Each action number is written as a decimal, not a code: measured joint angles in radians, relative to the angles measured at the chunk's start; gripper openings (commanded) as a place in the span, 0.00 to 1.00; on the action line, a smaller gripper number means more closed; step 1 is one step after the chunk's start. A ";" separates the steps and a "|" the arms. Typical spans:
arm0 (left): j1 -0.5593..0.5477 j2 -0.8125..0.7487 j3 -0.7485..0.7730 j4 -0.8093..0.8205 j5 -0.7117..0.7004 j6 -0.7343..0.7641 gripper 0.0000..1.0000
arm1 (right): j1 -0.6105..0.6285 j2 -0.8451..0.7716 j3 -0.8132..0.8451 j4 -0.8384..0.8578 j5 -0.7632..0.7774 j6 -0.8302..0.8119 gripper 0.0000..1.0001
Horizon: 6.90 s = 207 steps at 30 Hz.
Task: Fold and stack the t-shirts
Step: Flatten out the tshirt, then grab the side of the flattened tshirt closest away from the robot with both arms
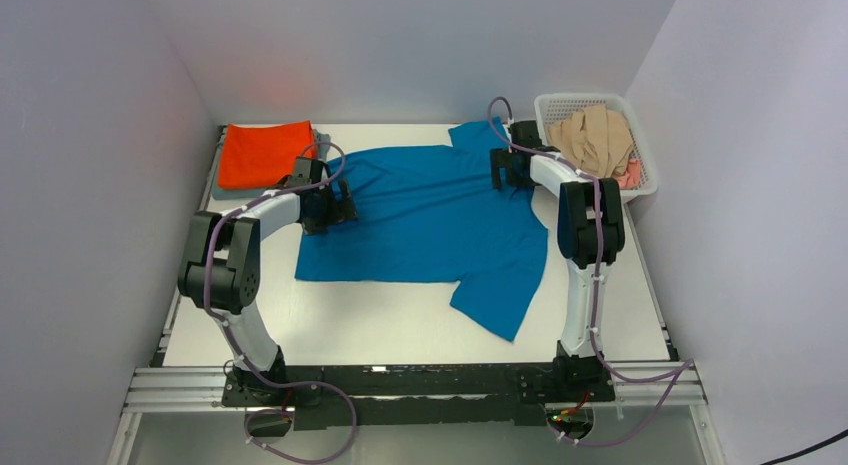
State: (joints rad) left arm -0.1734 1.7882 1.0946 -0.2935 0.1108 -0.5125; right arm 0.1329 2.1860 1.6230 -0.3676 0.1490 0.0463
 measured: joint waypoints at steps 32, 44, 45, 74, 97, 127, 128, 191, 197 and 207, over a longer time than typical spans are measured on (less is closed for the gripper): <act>-0.059 -0.112 -0.127 -0.005 0.019 -0.009 1.00 | 0.013 -0.214 -0.277 -0.055 -0.101 0.209 1.00; -0.059 -0.111 -0.134 0.003 -0.013 -0.028 0.99 | 0.029 -0.195 -0.280 -0.049 0.018 0.216 1.00; -0.059 -0.111 -0.135 0.005 -0.014 -0.029 0.99 | 0.029 -0.196 -0.282 -0.047 0.023 0.219 1.00; -0.047 -0.156 -0.180 -0.006 -0.091 -0.032 0.99 | -0.004 -0.310 -0.395 0.023 -0.009 0.271 1.00; 0.006 -0.187 -0.212 -0.006 -0.086 -0.025 0.99 | 0.006 -0.298 -0.423 0.084 -0.219 0.272 1.00; -0.007 -0.268 -0.227 -0.047 -0.053 -0.024 1.00 | 0.042 -0.345 -0.395 0.002 0.001 0.272 1.00; -0.011 -0.293 -0.227 -0.058 -0.058 -0.025 0.99 | 0.050 -0.369 -0.395 -0.008 0.004 0.274 1.00; 0.272 -0.652 -0.617 -0.089 -0.214 -0.278 0.00 | 0.861 -0.827 -0.874 -0.527 -0.108 0.595 0.60; 0.272 -0.652 -0.618 -0.089 -0.212 -0.278 0.00 | 0.858 -0.811 -0.902 -0.494 -0.127 0.653 0.52; 0.272 -0.655 -0.626 -0.074 -0.201 -0.278 0.00 | 0.766 -0.780 -0.937 -0.455 -0.143 0.700 0.00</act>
State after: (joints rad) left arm 0.0986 1.1336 0.4690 -0.3676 -0.0898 -0.7902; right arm 0.8986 1.4063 0.6861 -0.8223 0.0059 0.7460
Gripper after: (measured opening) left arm 0.014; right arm 0.163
